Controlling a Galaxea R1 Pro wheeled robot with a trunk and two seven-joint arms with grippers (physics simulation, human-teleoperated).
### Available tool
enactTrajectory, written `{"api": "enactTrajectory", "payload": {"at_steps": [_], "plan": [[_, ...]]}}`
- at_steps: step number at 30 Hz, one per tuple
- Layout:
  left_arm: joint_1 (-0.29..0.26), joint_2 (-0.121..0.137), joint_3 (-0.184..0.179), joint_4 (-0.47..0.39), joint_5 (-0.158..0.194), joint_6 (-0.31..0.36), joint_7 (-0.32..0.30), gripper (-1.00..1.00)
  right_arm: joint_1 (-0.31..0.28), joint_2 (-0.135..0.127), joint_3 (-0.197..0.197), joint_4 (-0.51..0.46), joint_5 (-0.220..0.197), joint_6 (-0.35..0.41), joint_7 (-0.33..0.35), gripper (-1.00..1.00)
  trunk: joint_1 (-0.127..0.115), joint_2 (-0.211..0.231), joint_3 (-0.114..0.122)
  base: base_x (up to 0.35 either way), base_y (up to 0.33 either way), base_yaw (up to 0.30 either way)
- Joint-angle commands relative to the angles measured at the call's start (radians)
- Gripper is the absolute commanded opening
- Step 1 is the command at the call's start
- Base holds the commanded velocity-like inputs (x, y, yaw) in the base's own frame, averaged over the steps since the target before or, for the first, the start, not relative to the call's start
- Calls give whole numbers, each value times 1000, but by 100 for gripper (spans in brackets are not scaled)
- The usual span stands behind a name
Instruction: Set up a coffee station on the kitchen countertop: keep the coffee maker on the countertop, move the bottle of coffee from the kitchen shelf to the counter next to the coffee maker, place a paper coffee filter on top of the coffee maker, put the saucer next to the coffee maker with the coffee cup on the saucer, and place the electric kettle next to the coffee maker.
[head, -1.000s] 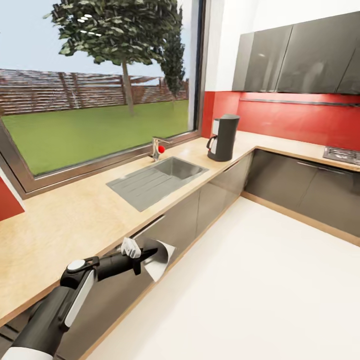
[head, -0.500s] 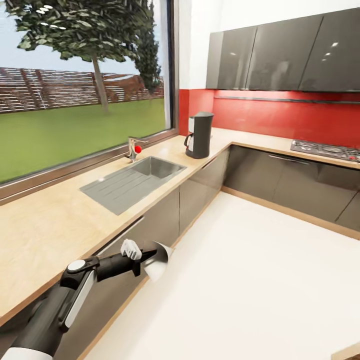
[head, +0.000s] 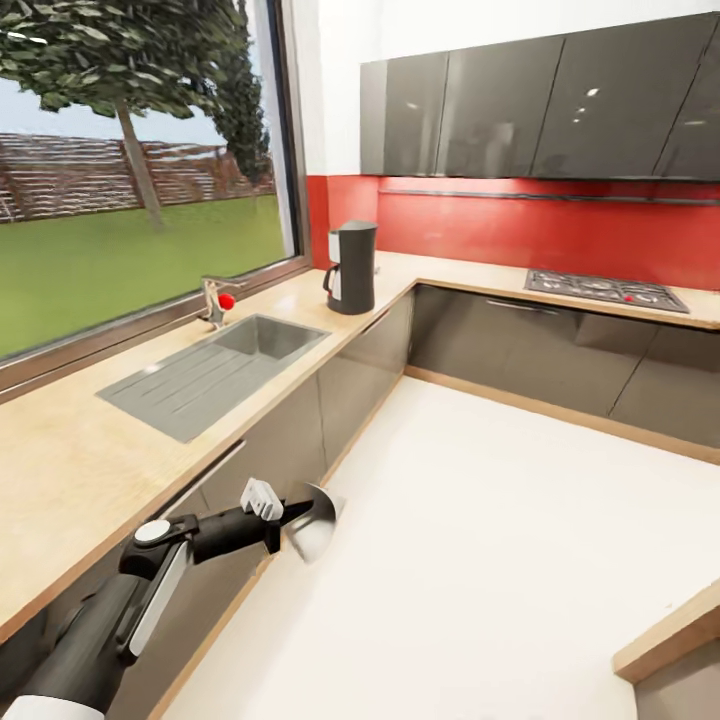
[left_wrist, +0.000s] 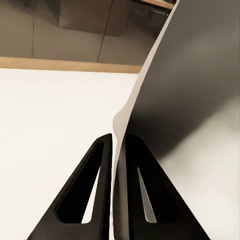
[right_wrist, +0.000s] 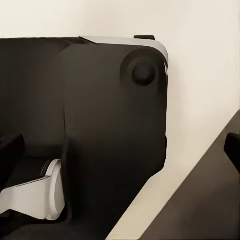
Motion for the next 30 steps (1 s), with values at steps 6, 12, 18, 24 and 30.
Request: {"api": "enactTrajectory", "payload": {"at_steps": [6, 12, 18, 24, 30], "plan": [[-1, 1, -1, 0, 7, 6, 1, -100, -1, 0, -1, 1, 0, -2, 0, 100, 1, -2, 1, 0, 0, -300], [-1, 1, 0, 0, 7, 6, 1, -100, -1, 0, -1, 1, 0, -3, 0, 100, 1, -2, 4, 0, 0, -299], [-1, 2, 1, 0, 7, 6, 2, -100, -1, 0, 0, 1, 0, -3, 0, 100, 1, -2, 10, 0, 0, -267], [-1, 4, 8, 0, 5, 6, 5, -100, -1, 0, -1, -1, 0, -3, -1, 100, 1, -2, 17, 17, 0, -220], [-1, 4, 10, 0, 6, 5, 8, -100, -1, 0, -2, -1, 1, -2, -2, 100, 1, -2, 26, 273, 0, -177]]}}
